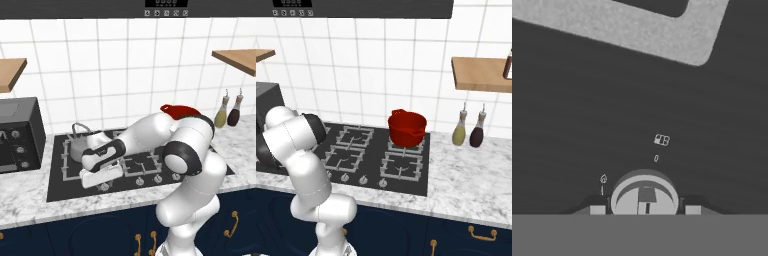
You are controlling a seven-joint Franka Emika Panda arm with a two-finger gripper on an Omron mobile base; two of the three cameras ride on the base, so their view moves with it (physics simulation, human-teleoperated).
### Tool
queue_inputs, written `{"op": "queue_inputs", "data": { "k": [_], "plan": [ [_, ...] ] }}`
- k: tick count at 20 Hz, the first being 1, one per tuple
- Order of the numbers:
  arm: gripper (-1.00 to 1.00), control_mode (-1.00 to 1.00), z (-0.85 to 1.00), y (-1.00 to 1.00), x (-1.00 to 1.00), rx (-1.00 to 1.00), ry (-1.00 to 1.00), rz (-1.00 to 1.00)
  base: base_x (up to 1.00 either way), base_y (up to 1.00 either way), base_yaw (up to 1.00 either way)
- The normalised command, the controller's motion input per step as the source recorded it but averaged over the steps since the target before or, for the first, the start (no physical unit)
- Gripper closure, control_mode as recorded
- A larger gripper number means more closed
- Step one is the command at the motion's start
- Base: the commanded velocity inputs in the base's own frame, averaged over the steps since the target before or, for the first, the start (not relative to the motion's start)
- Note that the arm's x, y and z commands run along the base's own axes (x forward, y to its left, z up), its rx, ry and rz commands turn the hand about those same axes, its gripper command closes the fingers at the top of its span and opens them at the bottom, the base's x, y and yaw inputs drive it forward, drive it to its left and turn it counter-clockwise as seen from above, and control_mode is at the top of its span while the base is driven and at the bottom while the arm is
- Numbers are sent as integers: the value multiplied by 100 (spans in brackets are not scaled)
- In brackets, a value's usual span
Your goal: Pick the kettle from the counter and place it on a stove burner. Then turn the burner on.
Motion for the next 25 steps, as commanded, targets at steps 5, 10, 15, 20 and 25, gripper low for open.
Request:
{"op": "queue_inputs", "data": {
  "k": [5,10,15,20,25],
  "plan": [
    [100,-100,-16,0,-13,4,0,20,0,0,0],
    [100,-100,-13,0,-18,6,0,22,0,0,0],
    [100,-100,-11,0,-18,7,0,23,0,0,0],
    [100,-100,-7,0,-19,7,0,23,0,0,0],
    [100,-100,-7,0,-20,7,0,23,0,0,0]
  ]
}}
